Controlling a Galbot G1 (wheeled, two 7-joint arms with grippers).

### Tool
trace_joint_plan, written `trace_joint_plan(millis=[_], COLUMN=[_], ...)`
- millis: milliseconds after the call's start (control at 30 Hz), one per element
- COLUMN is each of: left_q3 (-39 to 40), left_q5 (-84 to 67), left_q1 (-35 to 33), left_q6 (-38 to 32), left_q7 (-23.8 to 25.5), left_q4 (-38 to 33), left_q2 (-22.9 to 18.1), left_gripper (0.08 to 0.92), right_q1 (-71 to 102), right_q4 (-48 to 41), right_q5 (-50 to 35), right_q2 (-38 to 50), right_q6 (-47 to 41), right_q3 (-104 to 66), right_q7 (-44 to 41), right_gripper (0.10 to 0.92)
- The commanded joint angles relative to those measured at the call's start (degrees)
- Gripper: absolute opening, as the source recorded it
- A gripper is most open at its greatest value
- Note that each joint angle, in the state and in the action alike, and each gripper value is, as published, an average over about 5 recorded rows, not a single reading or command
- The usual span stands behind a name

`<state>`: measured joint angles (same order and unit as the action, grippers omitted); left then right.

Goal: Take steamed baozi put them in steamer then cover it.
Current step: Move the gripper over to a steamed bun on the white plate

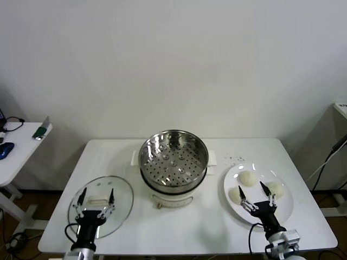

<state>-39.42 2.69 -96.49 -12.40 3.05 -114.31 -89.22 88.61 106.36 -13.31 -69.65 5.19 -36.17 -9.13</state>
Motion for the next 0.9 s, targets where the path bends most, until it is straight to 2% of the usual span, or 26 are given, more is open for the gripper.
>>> trace_joint_plan(millis=[33,267,500,767,900], left_q3=[0.53,1.38,1.61,1.75,1.68], left_q5=[0.34,0.40,1.44,1.32,1.10], left_q1=[-0.04,0.03,0.56,1.33,1.58], left_q6=[0.07,-0.19,-1.62,-1.07,-0.98], left_q7=[-0.62,-1.47,-1.87,-2.02,-2.07], left_q4=[0.20,0.70,1.38,1.61,2.19], left_q2=[0.15,0.19,1.14,2.21,2.56], left_gripper=[0.823,0.823,0.823,0.823,0.823], right_q1=[-4.60,-16.56,-32.47,-63.15,-71.21], right_q4=[-1.54,-9.53,-16.53,-26.92,-30.33], right_q5=[3.80,7.17,9.57,17.25,19.30], right_q2=[8.09,27.08,40.98,47.13,45.68], right_q6=[-5.71,-14.54,-17.72,-14.58,-13.84], right_q3=[-0.25,4.66,18.72,49.80,58.13], right_q7=[-4.73,-18.37,-34.44,-51.62,-54.87], right_gripper=[0.823,0.823,0.823,0.823,0.823])
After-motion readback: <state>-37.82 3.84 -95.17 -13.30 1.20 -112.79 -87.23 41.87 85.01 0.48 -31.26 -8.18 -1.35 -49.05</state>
